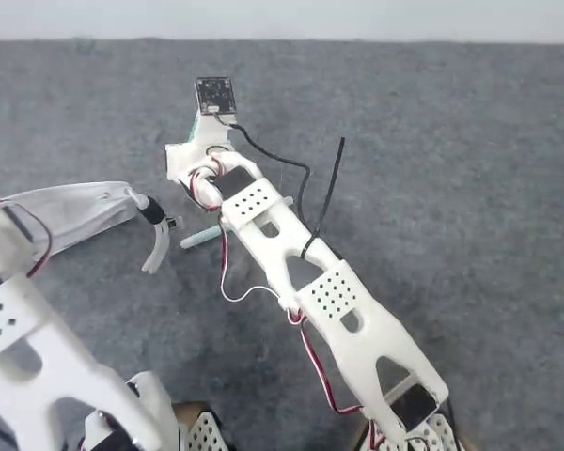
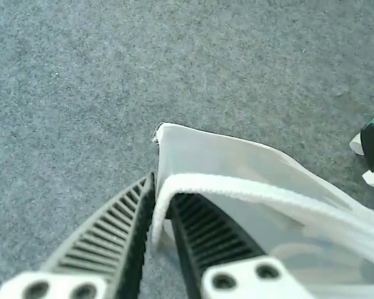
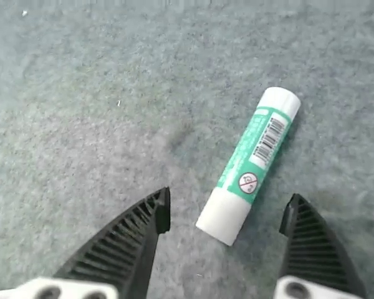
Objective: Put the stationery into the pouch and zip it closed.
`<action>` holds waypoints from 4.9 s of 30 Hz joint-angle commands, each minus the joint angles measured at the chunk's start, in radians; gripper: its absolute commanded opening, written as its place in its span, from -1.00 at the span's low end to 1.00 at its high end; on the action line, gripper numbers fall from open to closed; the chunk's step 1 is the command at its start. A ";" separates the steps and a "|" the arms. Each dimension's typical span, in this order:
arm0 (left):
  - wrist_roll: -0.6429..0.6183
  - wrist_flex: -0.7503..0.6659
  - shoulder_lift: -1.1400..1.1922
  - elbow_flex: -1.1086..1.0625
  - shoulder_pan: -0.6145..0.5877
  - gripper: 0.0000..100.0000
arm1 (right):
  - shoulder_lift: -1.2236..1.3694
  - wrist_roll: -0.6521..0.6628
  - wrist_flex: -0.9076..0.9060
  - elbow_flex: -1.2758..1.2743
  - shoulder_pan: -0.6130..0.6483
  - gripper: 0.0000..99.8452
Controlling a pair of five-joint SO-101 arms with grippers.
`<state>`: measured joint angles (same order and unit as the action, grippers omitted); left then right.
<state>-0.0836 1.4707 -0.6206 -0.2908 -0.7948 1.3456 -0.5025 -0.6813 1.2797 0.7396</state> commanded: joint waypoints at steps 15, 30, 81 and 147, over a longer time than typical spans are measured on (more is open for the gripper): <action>-0.014 -0.023 -0.005 -0.002 0.006 -0.98 | 0.035 0.068 -0.007 0.020 -0.031 -0.75; -0.014 -0.023 -0.005 -0.002 0.006 -0.98 | 0.024 0.074 -0.352 0.152 -0.058 -0.81; -0.044 -0.037 -0.005 -0.002 0.008 -0.98 | -0.277 0.382 -1.122 0.396 -0.096 -0.94; -0.043 -0.041 -0.005 -0.008 0.009 -0.98 | -1.210 0.344 -0.800 -1.425 -0.065 -0.67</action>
<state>-0.1143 1.4630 -0.6176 -0.2908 -0.7948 0.1857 -0.1297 -1.5328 -0.1320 0.6567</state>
